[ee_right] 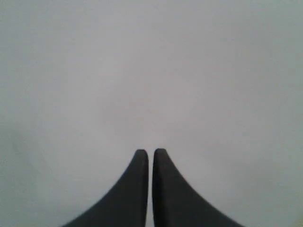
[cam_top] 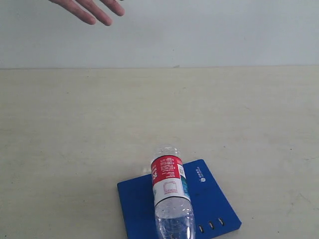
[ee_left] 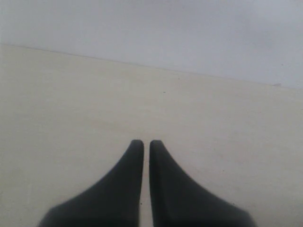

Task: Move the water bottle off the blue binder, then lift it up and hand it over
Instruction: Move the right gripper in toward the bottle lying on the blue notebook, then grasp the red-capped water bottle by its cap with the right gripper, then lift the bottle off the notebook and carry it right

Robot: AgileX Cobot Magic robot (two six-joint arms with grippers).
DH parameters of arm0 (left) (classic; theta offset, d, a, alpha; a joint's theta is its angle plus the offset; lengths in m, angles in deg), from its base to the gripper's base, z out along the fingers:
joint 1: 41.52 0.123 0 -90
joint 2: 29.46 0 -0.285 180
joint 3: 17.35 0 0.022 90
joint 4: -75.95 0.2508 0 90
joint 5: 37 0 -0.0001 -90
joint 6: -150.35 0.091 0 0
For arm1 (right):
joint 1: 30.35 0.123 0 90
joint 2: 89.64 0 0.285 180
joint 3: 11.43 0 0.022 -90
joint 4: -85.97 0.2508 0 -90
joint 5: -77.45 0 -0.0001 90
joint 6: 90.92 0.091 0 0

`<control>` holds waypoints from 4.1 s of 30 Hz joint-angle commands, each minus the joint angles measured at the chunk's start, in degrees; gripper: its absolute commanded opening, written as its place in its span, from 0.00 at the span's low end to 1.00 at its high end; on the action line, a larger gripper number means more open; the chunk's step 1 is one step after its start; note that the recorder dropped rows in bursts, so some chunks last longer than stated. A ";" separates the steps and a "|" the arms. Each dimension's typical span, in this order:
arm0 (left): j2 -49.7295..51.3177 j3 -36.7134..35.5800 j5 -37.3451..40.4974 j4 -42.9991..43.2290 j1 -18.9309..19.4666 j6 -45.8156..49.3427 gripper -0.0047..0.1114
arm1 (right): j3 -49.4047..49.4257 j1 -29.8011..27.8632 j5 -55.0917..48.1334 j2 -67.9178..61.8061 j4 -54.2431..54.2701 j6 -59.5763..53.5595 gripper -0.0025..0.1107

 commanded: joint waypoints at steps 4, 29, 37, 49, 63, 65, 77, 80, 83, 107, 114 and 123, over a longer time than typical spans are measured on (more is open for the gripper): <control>-0.16 0.07 -0.40 -0.41 -0.15 -0.53 0.08 | -9.61 5.43 -45.71 0.23 -18.39 6.62 0.02; -0.16 0.07 -0.40 -0.41 -0.15 -0.53 0.08 | -21.40 39.08 -50.74 -67.01 35.54 -66.81 0.54; -0.16 0.07 -0.40 -0.41 -0.15 -0.53 0.08 | -22.95 39.08 -52.17 -69.54 39.73 -68.49 0.54; -0.16 0.07 -0.40 -0.41 -0.15 -0.53 0.08 | -22.95 39.08 -55.53 -77.18 44.30 -71.10 0.54; -0.16 0.07 -0.40 -0.41 -0.15 -0.53 0.08 | -22.95 39.08 -56.29 -87.28 64.25 -90.94 0.54; -0.16 0.07 -0.40 -0.41 -0.15 -0.53 0.08 | -22.95 39.08 -58.20 -88.50 68.85 -94.87 0.54; -0.16 0.07 -0.40 -0.41 -0.15 -0.53 0.08 | -23.04 39.08 -61.61 -90.70 68.86 -99.59 0.24; -0.16 0.07 -0.40 -0.41 -0.15 -0.53 0.08 | -23.04 39.08 -61.61 -90.70 68.86 -99.86 0.12; -0.16 0.07 -0.40 -0.41 -0.15 -0.53 0.08 | -23.04 39.08 -61.61 -90.70 68.86 -99.86 0.05; -0.16 0.07 -0.40 -0.41 -0.15 -0.53 0.08 | -23.04 38.72 -19.35 -55.24 68.86 -97.95 0.02; -0.16 0.07 -0.40 -0.41 -0.15 -0.53 0.08 | -23.04 38.72 -9.26 -49.72 68.86 -102.46 0.02; -0.16 0.07 -0.40 -0.41 -0.15 -0.53 0.08 | -23.04 38.72 -0.29 -49.72 68.86 -106.33 0.02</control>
